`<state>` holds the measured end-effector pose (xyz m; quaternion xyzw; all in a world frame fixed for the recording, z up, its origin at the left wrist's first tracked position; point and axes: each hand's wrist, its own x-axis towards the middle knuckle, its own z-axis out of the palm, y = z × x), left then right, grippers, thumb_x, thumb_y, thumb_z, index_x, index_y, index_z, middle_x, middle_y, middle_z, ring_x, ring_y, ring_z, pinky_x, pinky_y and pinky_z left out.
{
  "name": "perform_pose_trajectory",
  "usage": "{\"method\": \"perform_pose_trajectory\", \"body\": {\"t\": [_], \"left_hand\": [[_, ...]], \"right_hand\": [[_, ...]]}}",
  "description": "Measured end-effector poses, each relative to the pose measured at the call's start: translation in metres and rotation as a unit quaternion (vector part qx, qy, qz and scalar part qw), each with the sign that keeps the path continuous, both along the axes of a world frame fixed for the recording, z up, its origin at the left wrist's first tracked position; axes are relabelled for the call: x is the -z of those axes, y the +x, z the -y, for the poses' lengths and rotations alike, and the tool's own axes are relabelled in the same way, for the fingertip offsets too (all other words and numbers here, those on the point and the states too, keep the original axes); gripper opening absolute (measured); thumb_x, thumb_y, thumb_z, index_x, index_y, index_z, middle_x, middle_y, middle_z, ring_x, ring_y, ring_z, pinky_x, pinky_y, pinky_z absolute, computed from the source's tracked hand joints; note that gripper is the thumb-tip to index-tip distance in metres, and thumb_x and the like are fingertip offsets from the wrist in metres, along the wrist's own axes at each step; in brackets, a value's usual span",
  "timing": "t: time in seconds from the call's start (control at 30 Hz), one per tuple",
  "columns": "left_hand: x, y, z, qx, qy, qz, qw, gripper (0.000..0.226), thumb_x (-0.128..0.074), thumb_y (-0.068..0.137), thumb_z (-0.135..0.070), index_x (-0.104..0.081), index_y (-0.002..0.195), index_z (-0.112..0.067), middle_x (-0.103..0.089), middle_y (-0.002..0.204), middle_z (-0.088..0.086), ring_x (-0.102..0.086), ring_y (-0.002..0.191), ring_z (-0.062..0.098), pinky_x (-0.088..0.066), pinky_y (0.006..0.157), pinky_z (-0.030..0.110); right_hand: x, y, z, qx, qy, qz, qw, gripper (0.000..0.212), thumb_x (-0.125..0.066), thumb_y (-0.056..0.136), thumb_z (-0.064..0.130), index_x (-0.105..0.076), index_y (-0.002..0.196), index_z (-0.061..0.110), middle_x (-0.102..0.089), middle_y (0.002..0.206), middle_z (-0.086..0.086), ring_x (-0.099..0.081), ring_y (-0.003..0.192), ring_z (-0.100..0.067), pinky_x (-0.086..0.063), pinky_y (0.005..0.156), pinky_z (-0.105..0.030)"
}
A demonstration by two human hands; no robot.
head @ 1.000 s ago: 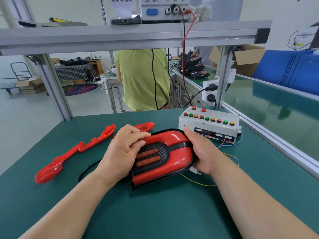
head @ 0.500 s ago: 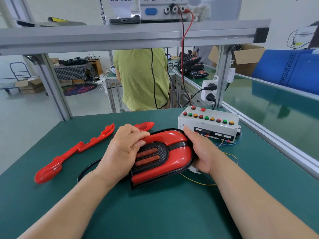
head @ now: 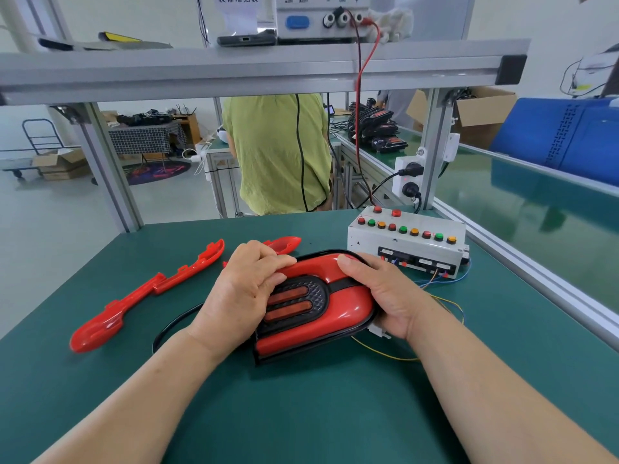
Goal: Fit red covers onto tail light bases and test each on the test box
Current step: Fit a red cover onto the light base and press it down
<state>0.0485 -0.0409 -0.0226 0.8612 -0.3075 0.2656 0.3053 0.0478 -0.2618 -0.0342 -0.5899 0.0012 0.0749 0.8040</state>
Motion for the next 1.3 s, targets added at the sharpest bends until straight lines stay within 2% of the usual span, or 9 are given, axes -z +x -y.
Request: {"method": "perform_pose_trajectory", "body": {"t": [0.27, 0.37, 0.43, 0.57, 0.7, 0.83, 0.97, 1.2, 1.3], "left_hand": [[-0.0010, 0.0022, -0.0027, 0.006, -0.011, -0.017, 1.000, 0.030, -0.061, 0.092, 0.007, -0.072, 0.115, -0.009, -0.057, 0.099, 0.001, -0.056, 0.102, 0.019, -0.044, 0.095, 0.025], [-0.0018, 0.0027, -0.0046, 0.008, -0.029, -0.029, 0.999, 0.030, -0.062, 0.092, 0.005, -0.073, 0.115, -0.011, -0.057, 0.100, 0.001, -0.056, 0.102, 0.015, -0.042, 0.094, 0.018], [-0.0026, 0.0024, -0.0056, 0.009, -0.026, -0.032, 0.999, 0.030, -0.062, 0.092, 0.005, -0.073, 0.114, -0.011, -0.057, 0.099, 0.000, -0.056, 0.101, 0.014, -0.041, 0.093, 0.015], [-0.0031, 0.0030, -0.0054, 0.011, -0.011, -0.019, 1.000, 0.031, -0.063, 0.091, 0.006, -0.073, 0.114, -0.010, -0.056, 0.097, 0.000, -0.056, 0.099, 0.016, -0.043, 0.092, 0.018], [-0.0033, 0.0038, -0.0048, 0.011, -0.010, -0.025, 1.000, 0.030, -0.063, 0.091, 0.005, -0.073, 0.115, -0.010, -0.056, 0.097, 0.001, -0.056, 0.099, 0.017, -0.044, 0.093, 0.021], [-0.0025, 0.0029, -0.0043, 0.011, -0.016, -0.032, 0.999, 0.029, -0.063, 0.092, 0.005, -0.073, 0.115, -0.009, -0.056, 0.097, 0.002, -0.056, 0.099, 0.018, -0.045, 0.093, 0.027], [-0.0013, 0.0037, -0.0039, 0.011, -0.030, -0.046, 0.998, 0.028, -0.063, 0.093, 0.003, -0.074, 0.114, -0.011, -0.057, 0.098, 0.000, -0.056, 0.102, 0.017, -0.044, 0.094, 0.026], [-0.0005, 0.0046, -0.0013, 0.016, -0.056, -0.090, 0.994, 0.027, -0.062, 0.093, 0.001, -0.074, 0.114, -0.013, -0.058, 0.101, 0.000, -0.056, 0.106, 0.015, -0.043, 0.097, 0.025], [-0.0001, 0.0063, -0.0017, 0.018, -0.073, -0.103, 0.992, 0.026, -0.062, 0.094, -0.001, -0.074, 0.113, -0.015, -0.058, 0.101, -0.002, -0.056, 0.106, 0.012, -0.042, 0.096, 0.021]], "right_hand": [[-0.0031, 0.0001, 0.0011, -0.011, 0.015, -0.019, 1.000, 0.052, -0.074, 0.076, 0.021, -0.064, 0.123, 0.002, -0.068, 0.117, -0.025, -0.067, 0.097, -0.035, -0.057, 0.087, -0.049], [-0.0018, 0.0022, 0.0013, 0.006, 0.008, -0.026, 1.000, 0.052, -0.069, 0.080, 0.038, -0.067, 0.120, 0.005, -0.071, 0.113, -0.021, -0.070, 0.093, -0.031, -0.060, 0.082, -0.045], [-0.0019, 0.0026, 0.0025, 0.008, 0.016, -0.048, 0.999, 0.047, -0.055, 0.092, 0.053, -0.073, 0.109, 0.013, -0.075, 0.103, -0.014, -0.073, 0.088, -0.026, -0.062, 0.073, -0.038], [0.0016, 0.0053, 0.0055, 0.020, 0.010, -0.061, 0.998, 0.046, -0.046, 0.098, 0.055, -0.073, 0.098, 0.018, -0.077, 0.092, -0.008, -0.075, 0.077, -0.023, -0.060, 0.060, -0.032], [0.0002, 0.0041, 0.0031, 0.001, -0.004, -0.047, 0.999, 0.048, -0.049, 0.095, 0.055, -0.079, 0.094, 0.017, -0.076, 0.100, -0.011, -0.075, 0.085, -0.025, -0.061, 0.065, -0.035], [0.0014, 0.0026, 0.0001, 0.011, -0.029, 0.002, 1.000, 0.044, -0.073, 0.079, 0.036, -0.069, 0.115, 0.010, -0.072, 0.109, -0.020, -0.071, 0.086, -0.030, -0.061, 0.074, -0.041], [0.0020, 0.0009, -0.0008, 0.023, -0.032, 0.005, 0.999, 0.035, -0.072, 0.086, 0.024, -0.068, 0.117, 0.008, -0.072, 0.106, -0.021, -0.070, 0.080, -0.030, -0.061, 0.072, -0.042], [0.0009, -0.0016, -0.0016, 0.026, -0.042, 0.021, 0.999, 0.049, -0.081, 0.066, 0.035, -0.071, 0.108, 0.012, -0.075, 0.098, -0.017, -0.072, 0.078, -0.028, -0.060, 0.067, -0.039], [-0.0002, -0.0020, -0.0020, 0.027, -0.034, 0.012, 0.999, 0.046, -0.083, 0.063, 0.033, -0.074, 0.103, 0.013, -0.075, 0.097, -0.017, -0.072, 0.076, -0.029, -0.059, 0.063, -0.038]]}}
